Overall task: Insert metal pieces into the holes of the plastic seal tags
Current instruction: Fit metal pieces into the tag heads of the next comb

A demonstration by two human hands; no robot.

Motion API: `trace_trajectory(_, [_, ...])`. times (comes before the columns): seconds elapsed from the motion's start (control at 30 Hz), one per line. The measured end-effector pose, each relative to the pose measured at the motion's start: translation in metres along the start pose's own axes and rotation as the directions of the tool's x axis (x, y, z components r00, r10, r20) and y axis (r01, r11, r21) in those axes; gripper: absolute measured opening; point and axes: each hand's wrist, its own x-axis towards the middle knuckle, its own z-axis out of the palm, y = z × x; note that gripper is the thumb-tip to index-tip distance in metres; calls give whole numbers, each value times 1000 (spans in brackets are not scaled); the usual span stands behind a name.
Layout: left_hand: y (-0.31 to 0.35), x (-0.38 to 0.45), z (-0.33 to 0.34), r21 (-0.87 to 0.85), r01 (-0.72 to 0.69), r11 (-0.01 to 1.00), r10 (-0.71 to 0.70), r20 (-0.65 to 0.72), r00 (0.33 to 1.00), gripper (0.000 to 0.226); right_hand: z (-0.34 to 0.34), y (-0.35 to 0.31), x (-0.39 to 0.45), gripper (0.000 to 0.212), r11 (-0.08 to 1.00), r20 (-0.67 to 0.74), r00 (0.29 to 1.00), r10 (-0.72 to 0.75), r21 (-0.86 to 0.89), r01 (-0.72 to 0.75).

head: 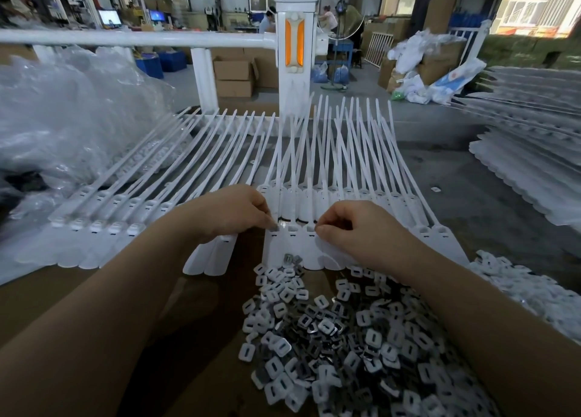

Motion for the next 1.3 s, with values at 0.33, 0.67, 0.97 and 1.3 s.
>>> trace_trajectory(0.33, [0, 4, 0, 6, 29, 1000, -28, -36, 999, 12, 1, 0, 1, 8, 1000, 5, 1000, 6, -5, -6])
trace_trajectory(0.67, [-8, 6, -2, -36, -33, 999, 33, -13, 999, 5, 0, 0, 1, 7, 1000, 5, 1000, 1, -5, -1])
trace_trajectory(0.97, [-10, 8, -3, -50, -58, 997, 57, -27, 998, 7, -1, -1, 0, 6, 1000, 14, 1000, 5, 13, -5])
trace_trajectory(1.3, [-9, 6, -3, -74, -16, 997, 14, -17, 1000, 1, -1, 1, -1, 5, 1000, 25, 1000, -2, 15, 2])
